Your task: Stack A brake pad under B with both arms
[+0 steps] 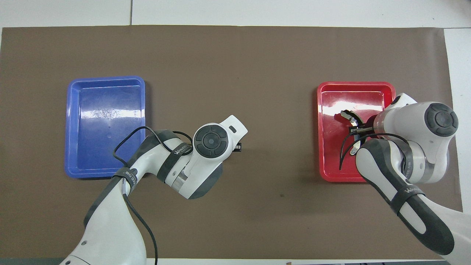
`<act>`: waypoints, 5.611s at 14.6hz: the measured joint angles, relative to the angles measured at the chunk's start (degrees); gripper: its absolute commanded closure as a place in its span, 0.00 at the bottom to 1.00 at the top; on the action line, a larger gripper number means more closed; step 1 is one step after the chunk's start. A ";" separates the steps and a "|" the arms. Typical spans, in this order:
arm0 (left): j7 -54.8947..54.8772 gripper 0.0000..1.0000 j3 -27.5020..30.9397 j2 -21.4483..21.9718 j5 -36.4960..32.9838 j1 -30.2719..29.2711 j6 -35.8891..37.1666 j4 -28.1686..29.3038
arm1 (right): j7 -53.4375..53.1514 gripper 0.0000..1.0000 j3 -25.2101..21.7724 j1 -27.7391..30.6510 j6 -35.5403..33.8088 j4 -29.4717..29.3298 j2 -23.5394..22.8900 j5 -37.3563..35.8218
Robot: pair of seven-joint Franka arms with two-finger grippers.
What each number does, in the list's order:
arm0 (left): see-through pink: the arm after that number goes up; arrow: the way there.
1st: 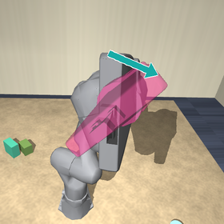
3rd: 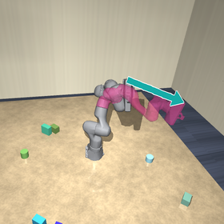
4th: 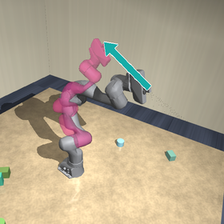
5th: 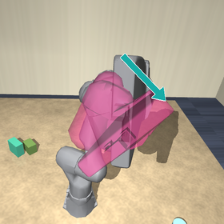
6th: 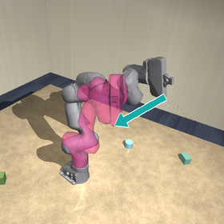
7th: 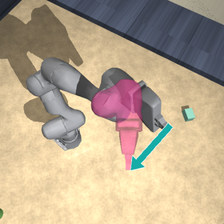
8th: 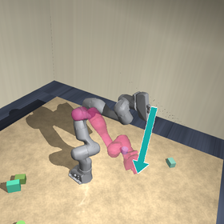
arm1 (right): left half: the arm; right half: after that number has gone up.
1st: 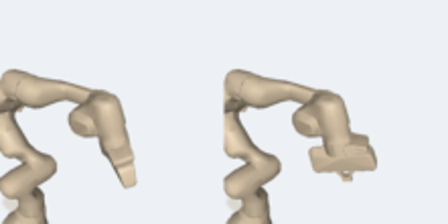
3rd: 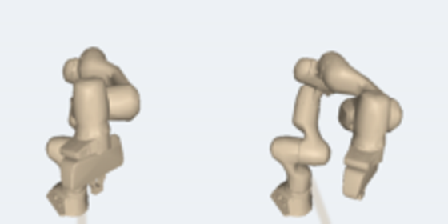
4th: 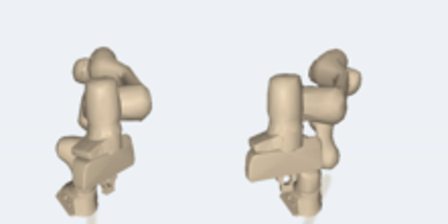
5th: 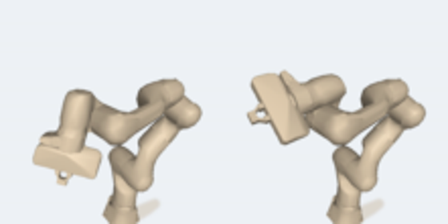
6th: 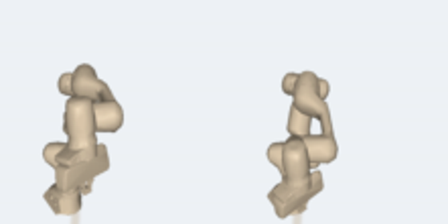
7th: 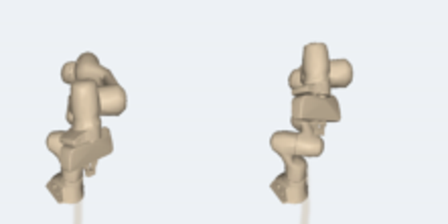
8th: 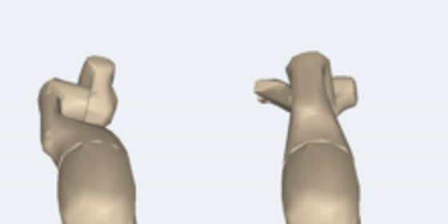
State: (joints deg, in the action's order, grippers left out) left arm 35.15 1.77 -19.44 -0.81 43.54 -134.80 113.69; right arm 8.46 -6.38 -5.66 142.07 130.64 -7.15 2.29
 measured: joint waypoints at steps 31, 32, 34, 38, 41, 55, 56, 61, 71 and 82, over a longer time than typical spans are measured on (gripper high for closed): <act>-40.50 0.01 2.34 23.66 -0.04 -41.03 41.13 -14.70 | -39.63 1.00 0.43 -38.02 -11.36 -32.81 -19.69 0.73; -40.50 0.01 2.34 22.92 -0.04 -41.03 42.49 -16.22 | -39.75 1.00 0.44 -38.38 -11.36 -32.80 -19.93 0.73; -40.50 0.01 2.31 21.92 -0.04 -41.03 43.39 -17.38 | -39.77 1.00 0.41 -38.49 -11.39 -32.54 -20.03 0.73; -40.68 0.01 2.23 21.34 -0.04 -41.03 44.50 -17.35 | -40.56 1.00 0.29 -38.50 -10.12 -31.06 -20.04 0.73; -40.94 0.01 2.24 21.70 -0.04 -41.04 44.95 -17.18 | -40.93 1.00 0.32 -39.05 -8.81 -29.81 -20.04 0.73; -43.29 0.01 2.19 22.16 -0.04 -43.42 45.20 -16.68 | -41.76 0.90 0.29 -39.41 -5.33 -27.12 -19.53 0.74; -43.30 0.01 2.19 22.16 -0.04 -43.42 45.20 -16.66 | -41.83 0.87 0.30 -39.41 -5.19 -27.02 -19.48 0.74; -43.32 0.01 2.17 22.33 -0.04 -43.42 45.18 -16.66 | -42.21 0.00 0.28 -39.42 -4.50 -26.56 -19.32 0.74; -43.32 0.01 2.16 22.38 -0.04 -43.42 45.18 -16.66 | -43.23 0.00 -1.07 -33.39 -12.37 -27.19 -11.03 0.61; -43.32 0.01 2.16 22.38 -0.04 -43.42 45.18 -16.65 | -26.72 0.00 -1.27 -8.39 -31.91 -27.01 2.33 -6.89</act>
State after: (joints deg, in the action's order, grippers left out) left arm -8.17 3.93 2.94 -0.85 0.12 -89.62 97.04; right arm -18.26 -7.66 -14.04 110.16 103.63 -4.82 -4.60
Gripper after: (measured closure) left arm 0.004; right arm 0.000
